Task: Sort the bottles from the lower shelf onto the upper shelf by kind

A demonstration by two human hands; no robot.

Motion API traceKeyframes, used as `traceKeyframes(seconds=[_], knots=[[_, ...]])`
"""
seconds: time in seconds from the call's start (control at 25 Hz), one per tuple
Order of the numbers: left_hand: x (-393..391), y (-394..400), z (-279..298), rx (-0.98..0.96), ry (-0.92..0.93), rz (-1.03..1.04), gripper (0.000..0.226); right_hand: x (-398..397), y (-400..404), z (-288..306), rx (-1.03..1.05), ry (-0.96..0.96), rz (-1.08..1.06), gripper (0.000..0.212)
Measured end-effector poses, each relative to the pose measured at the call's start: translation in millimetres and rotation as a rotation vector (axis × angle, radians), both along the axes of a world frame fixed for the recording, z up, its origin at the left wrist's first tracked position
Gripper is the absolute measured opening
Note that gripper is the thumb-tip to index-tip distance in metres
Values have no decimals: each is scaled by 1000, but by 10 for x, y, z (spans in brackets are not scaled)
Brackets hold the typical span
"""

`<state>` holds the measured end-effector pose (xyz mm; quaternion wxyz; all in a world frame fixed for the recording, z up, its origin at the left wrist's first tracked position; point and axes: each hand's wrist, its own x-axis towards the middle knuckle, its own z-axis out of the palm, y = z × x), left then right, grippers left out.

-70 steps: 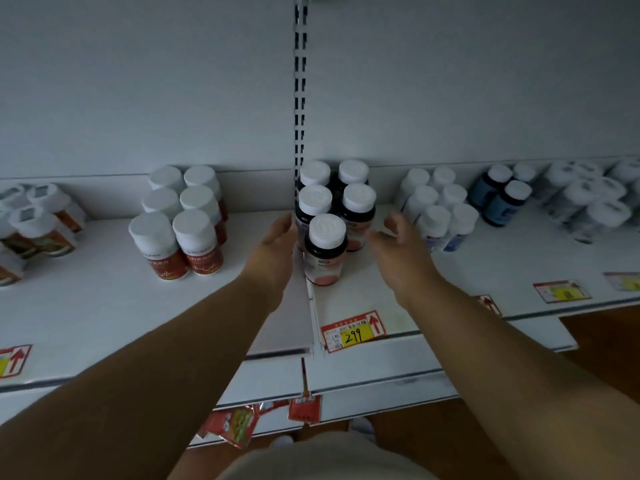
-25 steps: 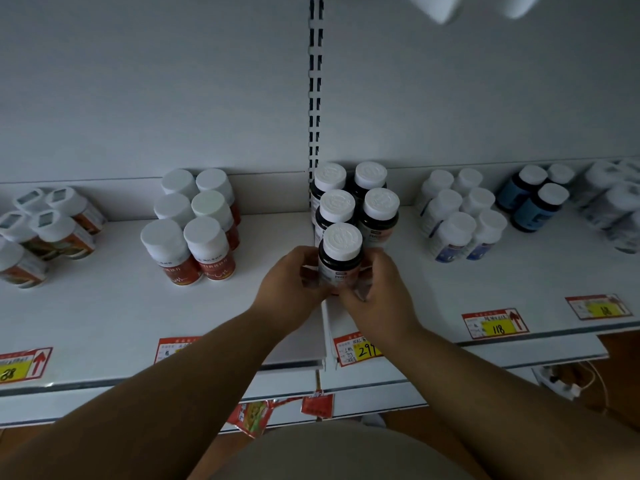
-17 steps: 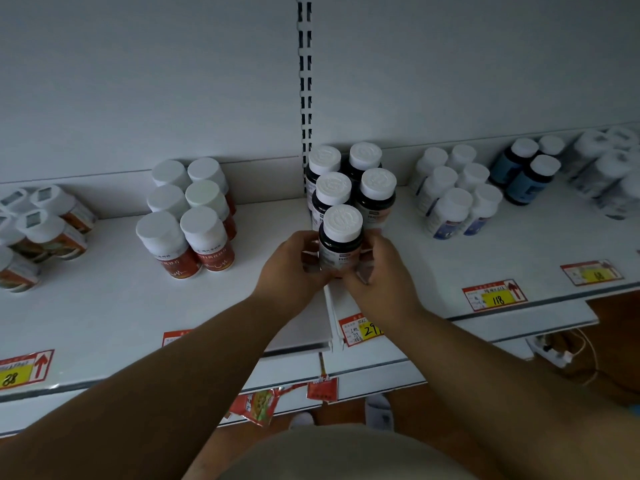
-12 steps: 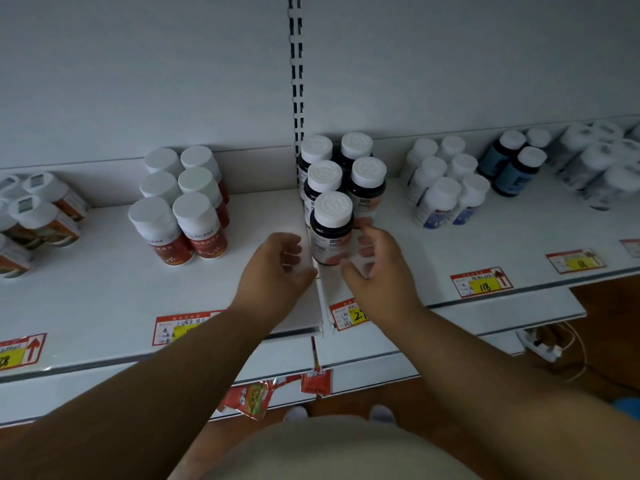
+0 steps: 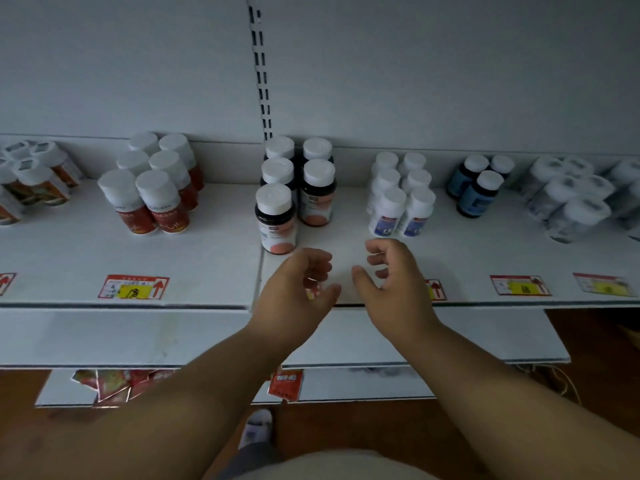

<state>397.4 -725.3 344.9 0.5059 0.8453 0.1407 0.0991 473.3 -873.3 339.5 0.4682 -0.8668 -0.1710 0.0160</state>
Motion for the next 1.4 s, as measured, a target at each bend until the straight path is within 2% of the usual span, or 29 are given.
traceKeyframes(seconds=[0.2,0.48,0.6,0.68,0.8,0.88,0.96,1.08,1.24,1.4], knots=[[175,-347,-25,-33,-13,7,38,124,-316,-30,25,34,-44,40],[674,-282,-58,-17,12,-103,35,468,-403,-5,26,50,-200,34],[930,-308,-89,-97,59,-61,48,700,-479,65,73,110,-245,33],[1145,-356,-45,-192,118,-28,58,973,-487,148,127,206,-265,43],[1538,-424,30,-463,106,90,58,1438,-425,189,351,390,-245,42],[1763,-445,20,-569,101,173,60,1736,-368,115,482,505,-247,60],[1906,-491,12,-558,135,193,62,1944,-320,14,569,599,-223,68],[2007,-548,22,-578,231,228,62,2051,-271,-121,661,712,-71,70],[2055,-603,23,-725,161,285,53,2095,-269,-177,708,766,51,65],[2072,-668,29,-705,103,340,41,2161,-269,-202,683,788,109,65]])
